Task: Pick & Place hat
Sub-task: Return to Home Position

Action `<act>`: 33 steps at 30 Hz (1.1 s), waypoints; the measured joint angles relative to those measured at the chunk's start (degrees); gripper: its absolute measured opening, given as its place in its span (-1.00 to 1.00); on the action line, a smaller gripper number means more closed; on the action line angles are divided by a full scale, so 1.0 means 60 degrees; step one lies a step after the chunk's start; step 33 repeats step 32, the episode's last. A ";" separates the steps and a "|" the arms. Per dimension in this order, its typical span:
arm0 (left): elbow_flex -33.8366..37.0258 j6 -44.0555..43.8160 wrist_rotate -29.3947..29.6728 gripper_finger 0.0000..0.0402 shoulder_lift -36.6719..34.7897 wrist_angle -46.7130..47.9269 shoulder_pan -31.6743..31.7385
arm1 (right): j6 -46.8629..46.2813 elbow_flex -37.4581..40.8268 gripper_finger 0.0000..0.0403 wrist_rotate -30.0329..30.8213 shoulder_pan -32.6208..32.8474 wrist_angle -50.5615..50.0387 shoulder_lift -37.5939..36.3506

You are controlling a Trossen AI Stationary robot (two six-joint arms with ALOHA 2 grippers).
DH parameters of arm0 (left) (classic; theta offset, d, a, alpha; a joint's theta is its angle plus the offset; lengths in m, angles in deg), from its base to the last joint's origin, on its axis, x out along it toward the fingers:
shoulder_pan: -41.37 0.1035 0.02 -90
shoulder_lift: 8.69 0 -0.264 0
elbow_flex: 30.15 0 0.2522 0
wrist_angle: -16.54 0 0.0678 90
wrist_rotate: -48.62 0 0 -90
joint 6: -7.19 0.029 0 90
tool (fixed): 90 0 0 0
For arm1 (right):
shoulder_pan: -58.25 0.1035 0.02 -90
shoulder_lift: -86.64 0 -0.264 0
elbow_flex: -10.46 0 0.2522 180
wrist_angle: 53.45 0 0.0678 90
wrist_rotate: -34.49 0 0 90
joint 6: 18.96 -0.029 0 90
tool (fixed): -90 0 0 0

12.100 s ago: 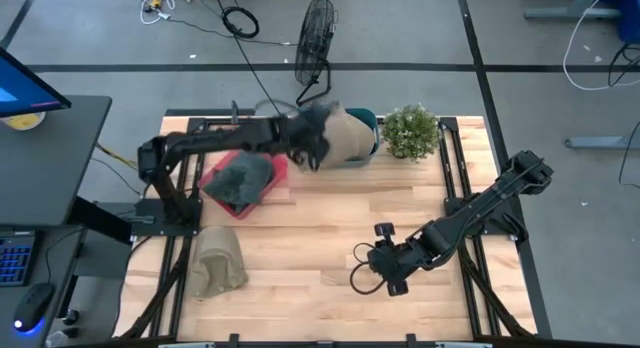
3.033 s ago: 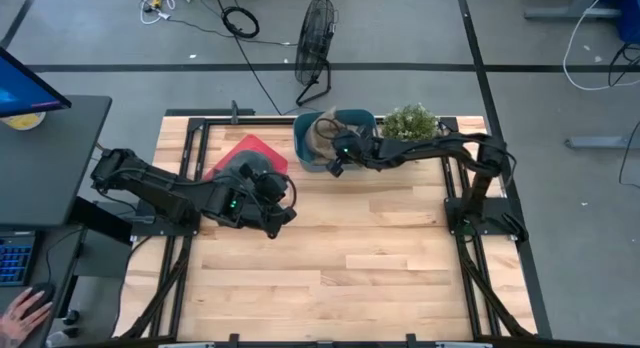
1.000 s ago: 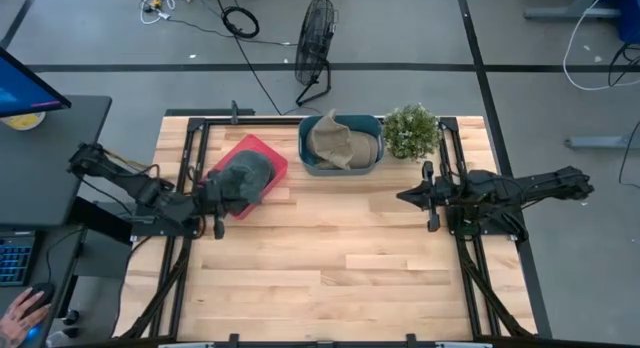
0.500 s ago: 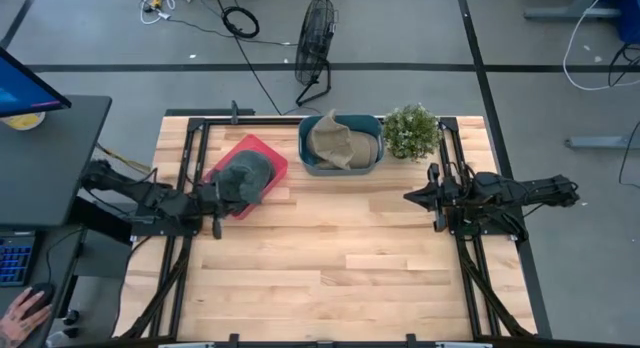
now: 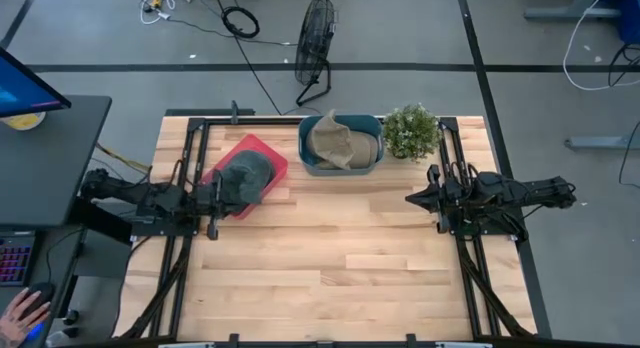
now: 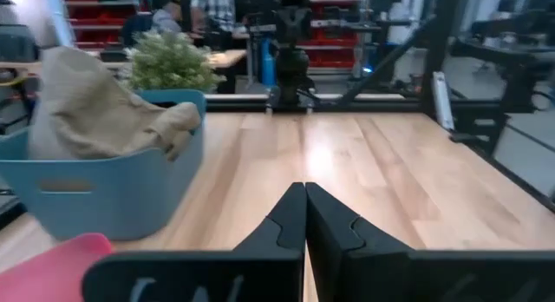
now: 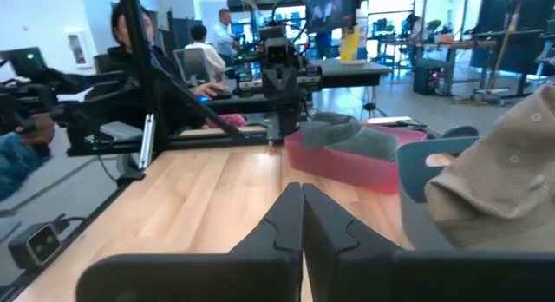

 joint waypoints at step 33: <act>0.0217 0.0812 -0.1425 -0.92 0.0006 -0.0414 0.0236 | -0.0298 0.1400 -0.98 -0.1151 0.0047 0.1515 -0.0178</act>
